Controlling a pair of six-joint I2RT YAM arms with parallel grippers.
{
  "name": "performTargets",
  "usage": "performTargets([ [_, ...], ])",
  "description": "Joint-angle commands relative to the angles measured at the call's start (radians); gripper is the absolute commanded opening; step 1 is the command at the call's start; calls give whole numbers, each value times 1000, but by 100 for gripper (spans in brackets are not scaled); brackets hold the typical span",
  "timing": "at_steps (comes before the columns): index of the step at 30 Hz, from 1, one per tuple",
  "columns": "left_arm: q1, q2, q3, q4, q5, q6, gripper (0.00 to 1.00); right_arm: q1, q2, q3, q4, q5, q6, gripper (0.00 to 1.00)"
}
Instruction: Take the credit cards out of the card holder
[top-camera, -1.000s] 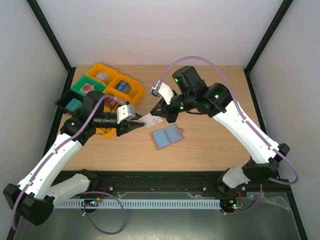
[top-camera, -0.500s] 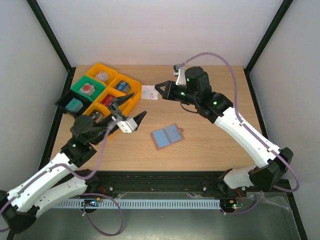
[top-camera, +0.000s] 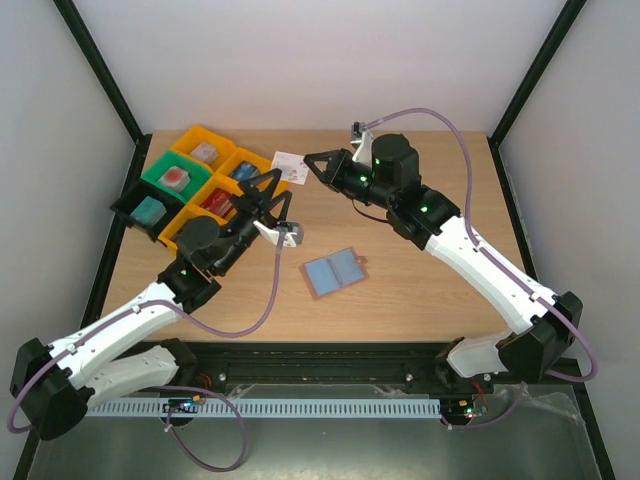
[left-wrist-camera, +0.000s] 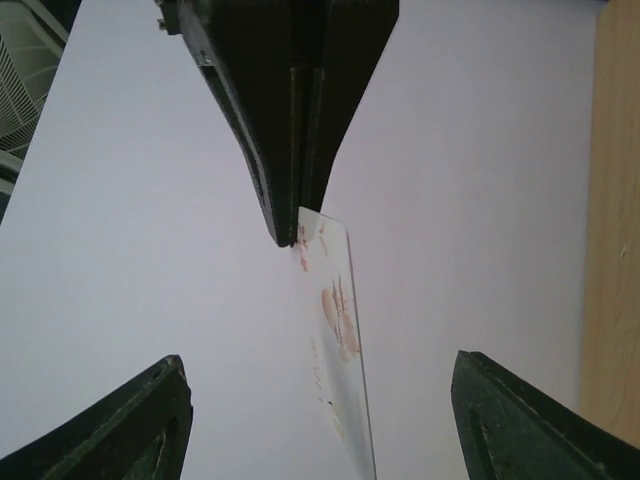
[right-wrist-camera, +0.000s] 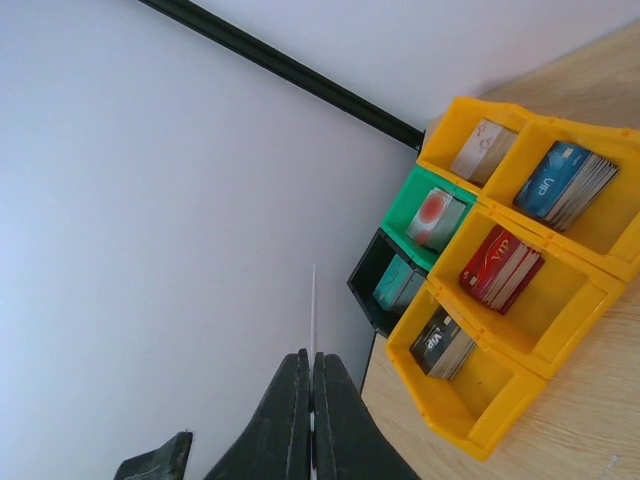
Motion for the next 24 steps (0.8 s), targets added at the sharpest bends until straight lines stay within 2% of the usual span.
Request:
performTargets([
  [1,9,45,43,80,-47,64,68,9,-26,-11,61,-10,19,2],
  [4,12,59,56,67,-47,59,51,13,-25,-10,66,-18,15,2],
  [9,25,77,83,49,-49,37,35,13,-28,-4,70,-28,5,2],
  [15,29,85,103,37,-65,8,4,13,-31,-7,75,-37,-1,2],
  [18,34,90,117,10,-78,-17,2,10,-33,-8,64,-30,-19,2],
  [20,35,97,158,-68,-91,-53,2,-6,-40,-10,46,-16,-31,2],
  [21,37,104,192,-134,-103,-77,2,-18,-45,-13,33,-5,-40,7],
  [22,41,117,237,-216,-122,-102,2,-34,-53,-15,14,13,-53,25],
  [24,65,169,341,-415,-146,-164,2,-76,-72,-19,-27,51,-95,48],
])
